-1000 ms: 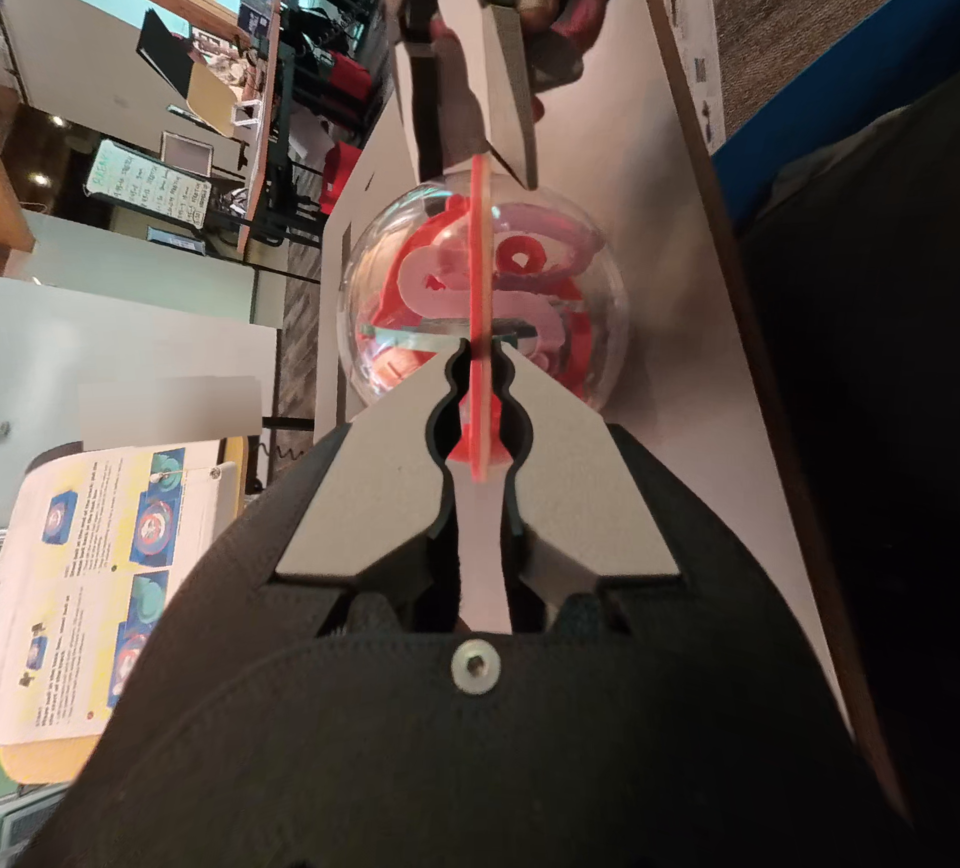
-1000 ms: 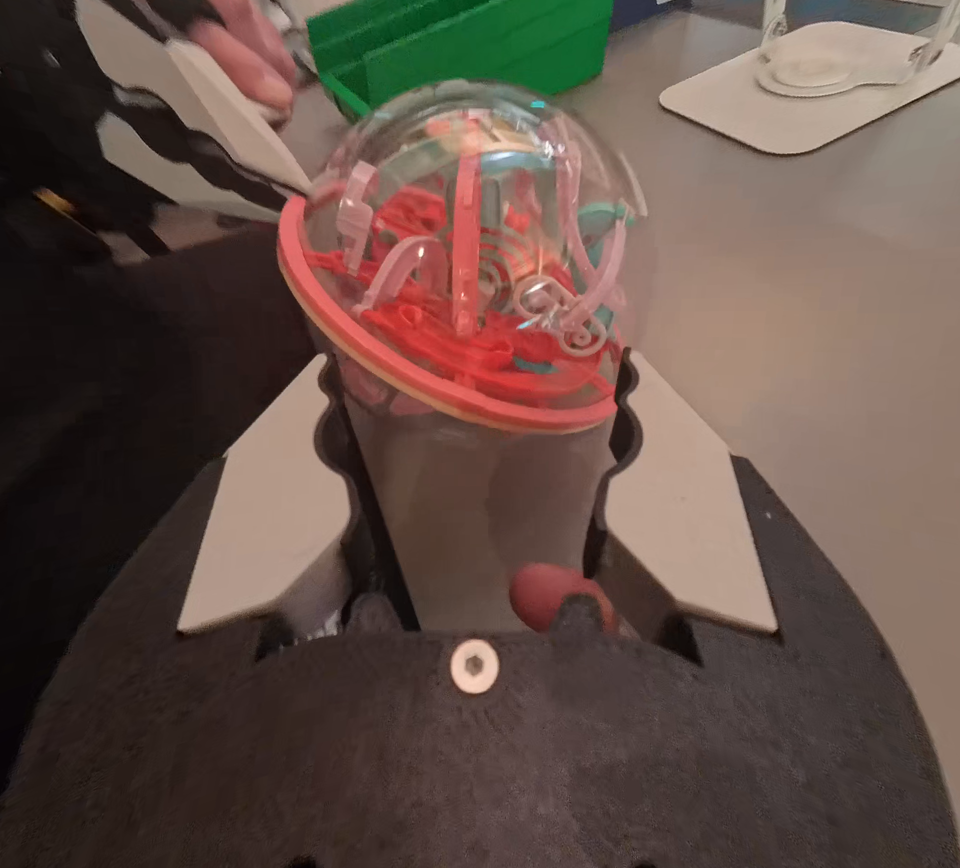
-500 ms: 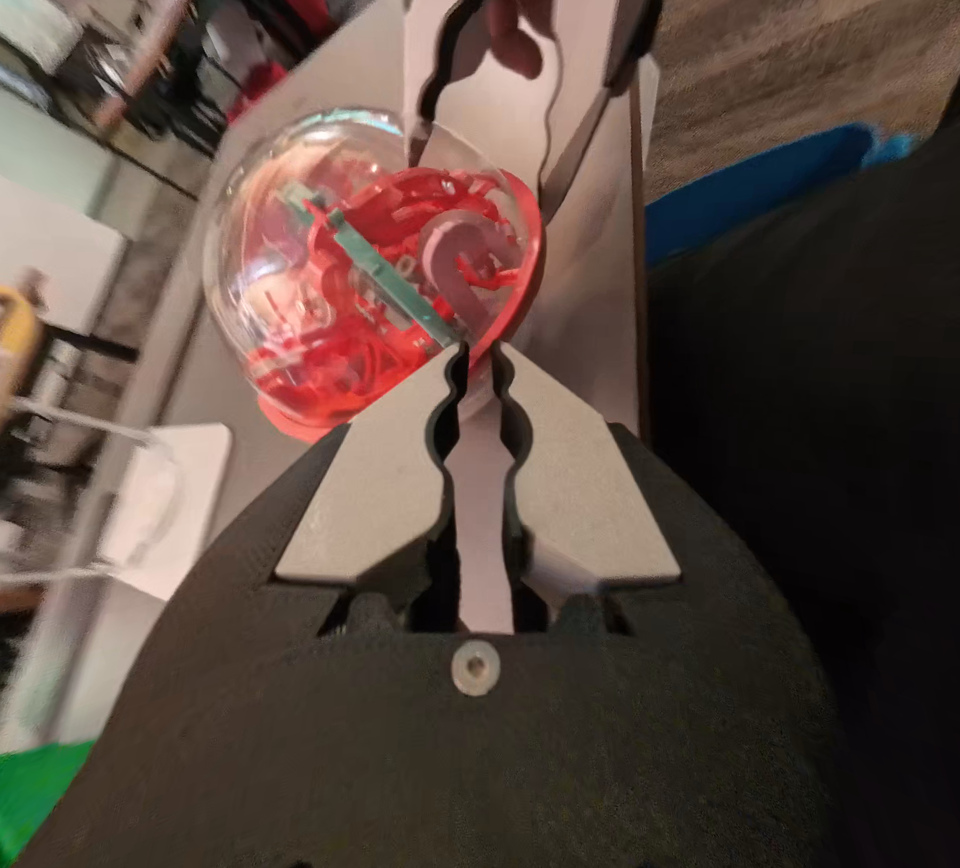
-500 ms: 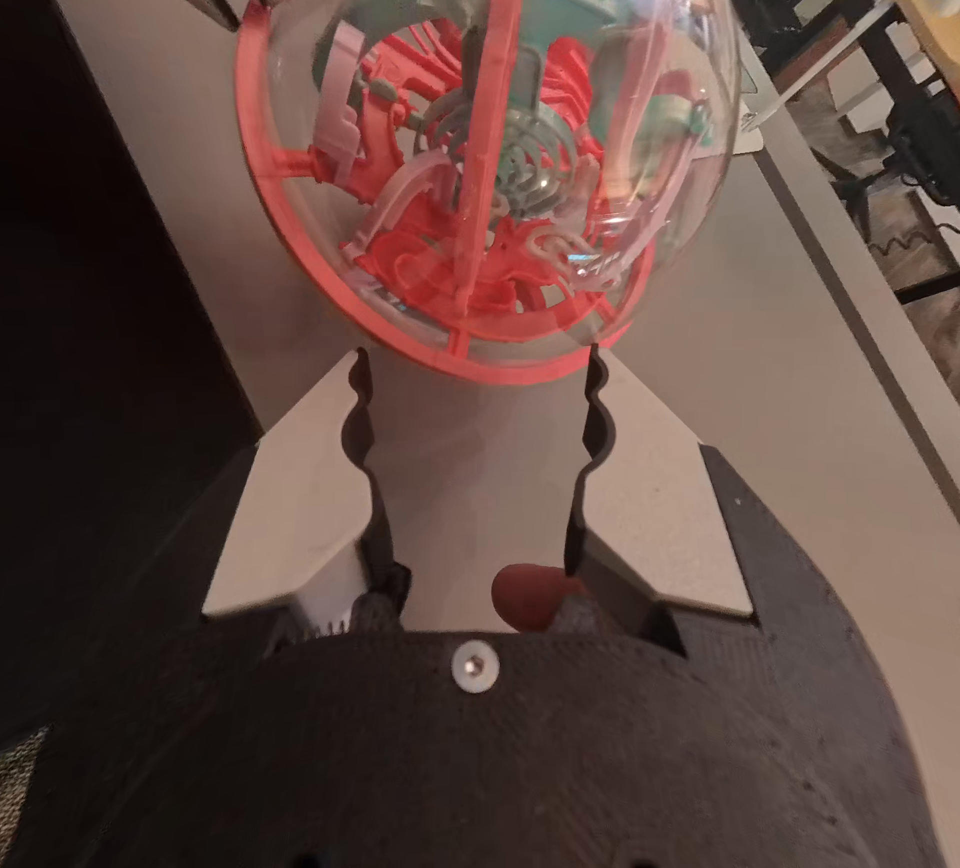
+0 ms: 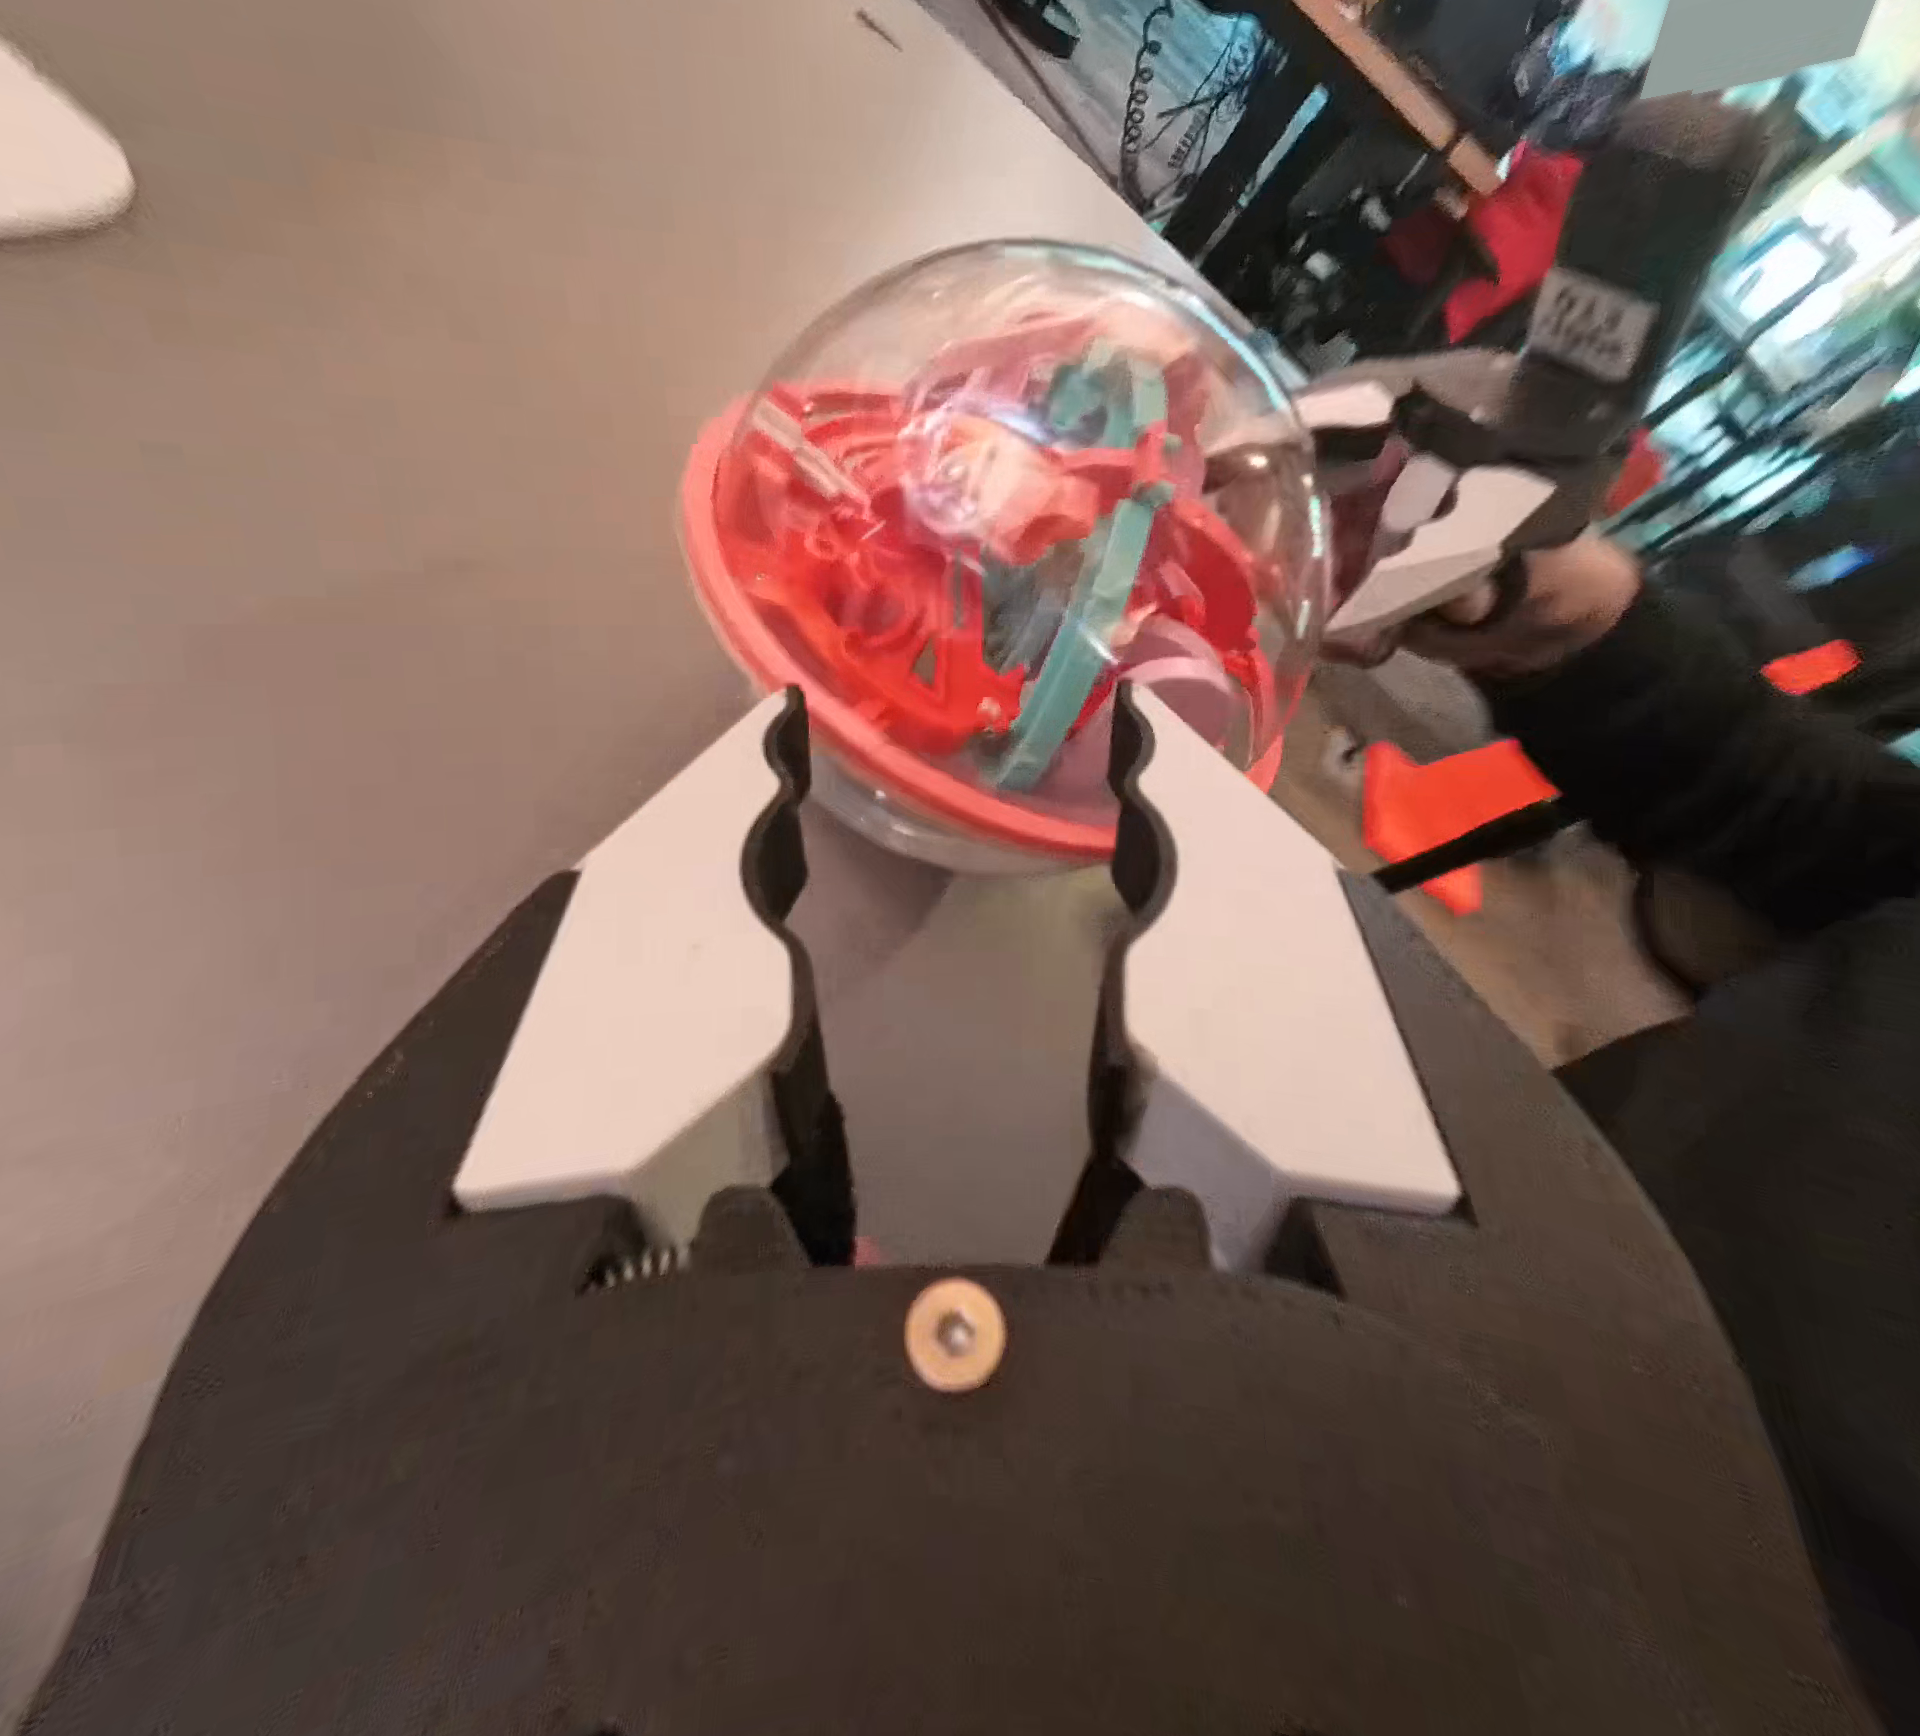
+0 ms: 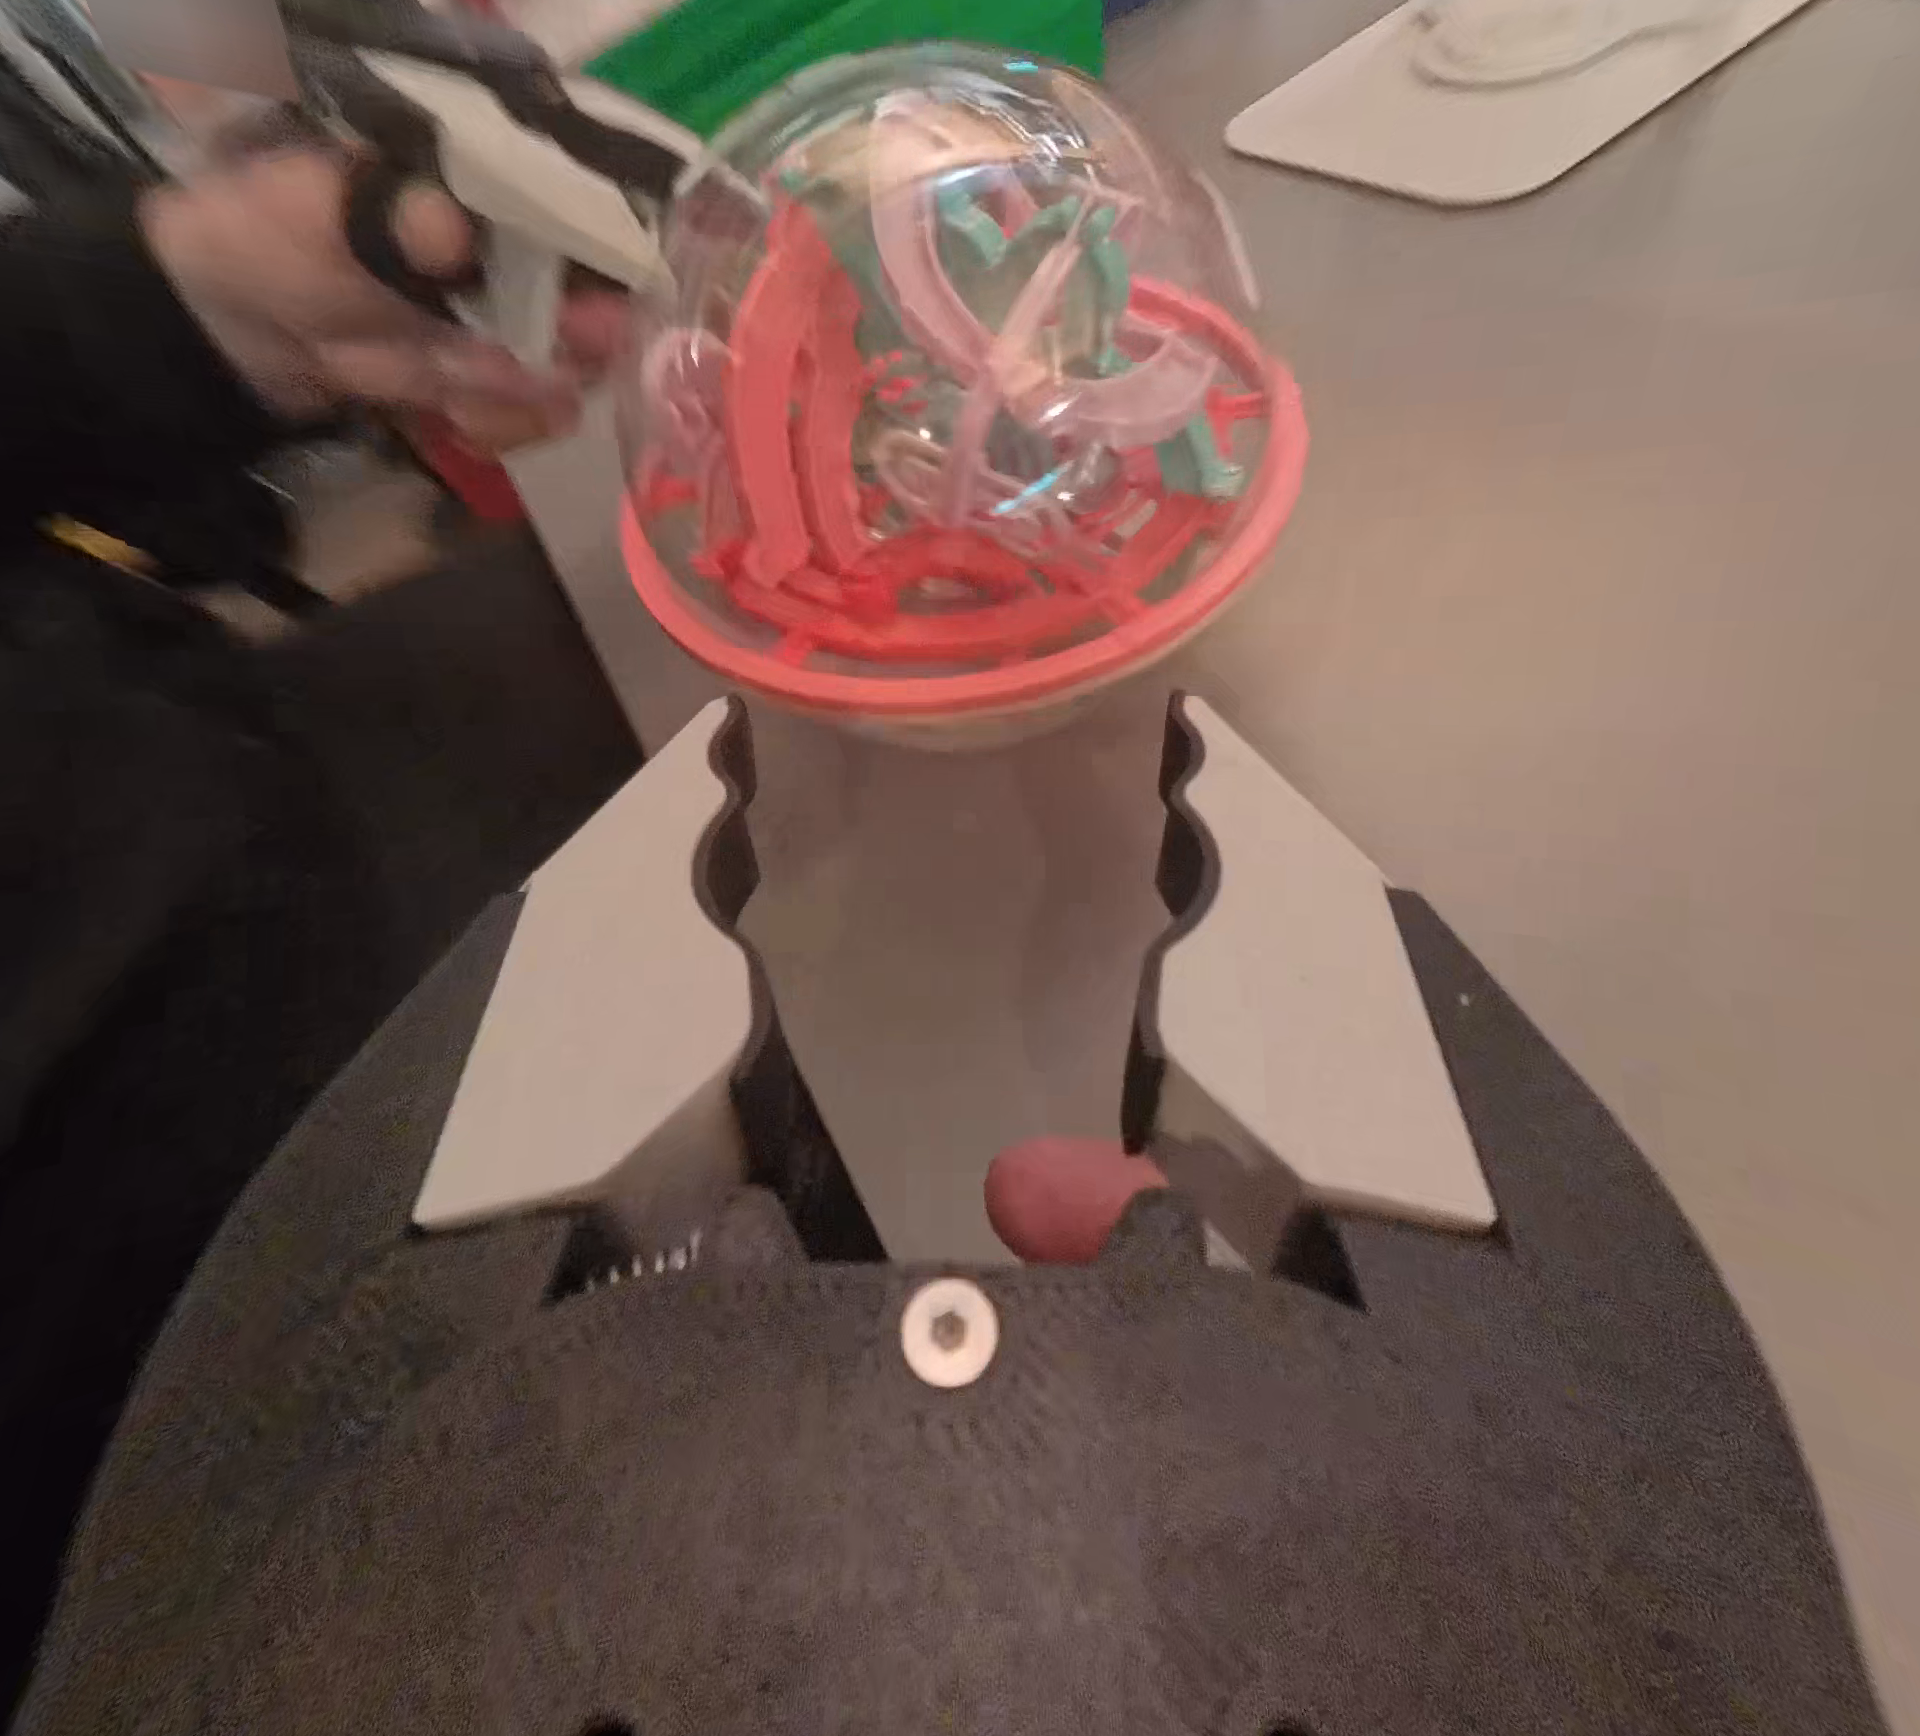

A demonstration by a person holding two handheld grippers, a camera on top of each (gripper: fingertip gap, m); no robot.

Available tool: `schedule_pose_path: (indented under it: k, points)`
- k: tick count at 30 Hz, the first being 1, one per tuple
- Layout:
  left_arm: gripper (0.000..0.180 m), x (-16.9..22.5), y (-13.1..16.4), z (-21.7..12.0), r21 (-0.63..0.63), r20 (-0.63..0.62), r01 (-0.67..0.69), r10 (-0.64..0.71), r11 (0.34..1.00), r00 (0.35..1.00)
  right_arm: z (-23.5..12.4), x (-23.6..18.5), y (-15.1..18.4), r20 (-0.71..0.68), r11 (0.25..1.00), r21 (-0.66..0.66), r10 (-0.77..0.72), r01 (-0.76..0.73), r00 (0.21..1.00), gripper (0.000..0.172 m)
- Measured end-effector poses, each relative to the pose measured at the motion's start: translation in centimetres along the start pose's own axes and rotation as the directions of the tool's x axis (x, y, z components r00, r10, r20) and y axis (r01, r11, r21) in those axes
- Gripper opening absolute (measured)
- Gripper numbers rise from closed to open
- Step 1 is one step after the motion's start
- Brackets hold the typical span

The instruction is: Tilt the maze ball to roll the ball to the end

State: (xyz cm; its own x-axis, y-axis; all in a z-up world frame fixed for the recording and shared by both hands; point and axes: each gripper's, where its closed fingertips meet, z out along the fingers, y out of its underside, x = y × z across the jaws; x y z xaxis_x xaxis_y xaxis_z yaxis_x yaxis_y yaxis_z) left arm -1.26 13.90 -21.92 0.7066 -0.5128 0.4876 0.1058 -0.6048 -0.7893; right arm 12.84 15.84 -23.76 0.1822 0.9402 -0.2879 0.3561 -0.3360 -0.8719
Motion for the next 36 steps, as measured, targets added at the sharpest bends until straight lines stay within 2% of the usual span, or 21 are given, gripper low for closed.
schedule_pose_path:
  k: [1, 3, 9, 11, 12, 14, 15, 17, 19, 20, 22, 25, 26, 28, 30, 31, 33, 35, 36]
  points:
    - [0.054, -0.4, 0.1, 0.4, -0.009, -0.023, 0.069, -0.069, 0.998, 0.997, 0.5, 0.0, -0.1, 0.064, 0.997, 0.001, 0.078, -0.078, 0.995, 0.079]
    - [0.049, -0.5, 0.1, 1.0, -0.010, -0.064, 0.126, -0.126, 0.992, 0.990, 1.6, 0.7, -0.3, 0.093, 0.990, -0.004, 0.143, -0.143, 0.985, 0.078]
    - [0.043, -1.3, -0.1, 1.4, -0.012, -0.052, 0.096, -0.096, 0.995, 0.994, 2.4, 2.2, 0.2, 0.117, 0.983, -0.062, 0.180, -0.174, 0.977, 0.052]
    - [0.040, -1.2, 0.0, 1.3, -0.019, -0.054, 0.066, -0.067, 0.998, 0.996, 2.3, 2.0, 0.5, 0.141, 0.981, -0.083, 0.187, -0.177, 0.972, 0.056]
    - [0.016, -1.5, 0.1, 1.2, -0.022, -0.031, 0.054, -0.055, 0.998, 0.998, 2.0, 1.4, 0.9, 0.180, 0.977, -0.112, 0.201, -0.183, 0.963, 0.058]
    - [0.012, -0.7, 0.9, 1.2, -0.040, -0.065, -0.005, 0.002, 0.999, 0.998, 1.1, 0.3, 1.6, 0.267, 0.960, -0.153, 0.268, -0.234, 0.926, 0.067]
    - [0.011, -0.5, 1.3, 1.2, -0.057, -0.068, -0.016, 0.012, 0.998, 0.998, 0.5, 0.2, 1.8, 0.291, 0.947, -0.155, 0.314, -0.280, 0.904, 0.077]
    - [0.015, -0.4, 1.6, 1.1, -0.052, -0.071, -0.033, 0.029, 0.998, 0.997, -0.8, 0.6, 1.3, 0.327, 0.927, -0.095, 0.372, -0.362, 0.868, 0.072]
    - [0.039, -0.4, 1.2, 1.1, -0.034, -0.130, 0.055, -0.059, 0.998, 0.990, -0.9, 1.0, 1.5, 0.326, 0.912, -0.077, 0.405, -0.403, 0.854, 0.069]
    - [0.043, 0.0, 1.1, 1.1, -0.039, -0.186, 0.112, -0.117, 0.993, 0.976, -0.6, 0.7, 1.7, 0.321, 0.919, -0.087, 0.391, -0.384, 0.863, 0.068]
    - [0.032, -0.3, 0.7, 1.2, -0.015, -0.206, 0.167, -0.166, 0.986, 0.964, 0.0, -0.3, 1.5, 0.350, 0.918, -0.099, 0.394, -0.384, 0.850, 0.069]
    - [0.019, 0.6, 0.7, 0.9, -0.024, -0.222, 0.118, -0.120, 0.993, 0.968, 0.6, 0.0, 1.9, 0.266, 0.944, -0.070, 0.329, -0.322, 0.906, 0.039]
    - [0.018, 0.8, 0.8, 1.0, -0.026, -0.217, 0.107, -0.110, 0.994, 0.970, 0.8, 0.0, 1.8, 0.259, 0.941, -0.061, 0.337, -0.333, 0.905, 0.039]
    - [0.001, 0.8, 1.5, 1.3, -0.050, -0.216, 0.094, -0.102, 0.994, 0.971, 1.3, 0.1, 2.4, 0.247, 0.945, -0.072, 0.326, -0.318, 0.913, 0.037]
    - [0.000, 0.7, 2.4, 1.9, -0.078, -0.199, 0.071, -0.086, 0.994, 0.976, 1.8, 0.1, 2.9, 0.220, 0.951, -0.079, 0.308, -0.298, 0.925, 0.031]
    - [0.000, 1.1, 3.0, 2.0, -0.110, -0.212, 0.043, -0.066, 0.993, 0.975, 1.8, -0.4, 2.8, 0.240, 0.951, -0.084, 0.308, -0.296, 0.921, 0.022]
    - [0.004, 0.4, 1.5, 1.0, -0.082, -0.189, -0.019, 0.003, 0.996, 0.982, 1.6, -1.0, 2.6, 0.263, 0.950, -0.084, 0.314, -0.302, 0.912, 0.002]
    - [0.021, -1.5, -2.0, -0.5, -0.008, -0.154, -0.002, 0.001, 1.000, 0.988, 0.8, -0.6, 3.2, 0.236, 0.951, -0.118, 0.307, -0.287, 0.922, 0.011]
    - [0.029, -2.5, -3.4, -0.7, 0.020, -0.130, 0.015, -0.012, 1.000, 0.991, 0.2, 0.2, 2.9, 0.212, 0.949, -0.115, 0.312, -0.294, 0.926, 0.026]
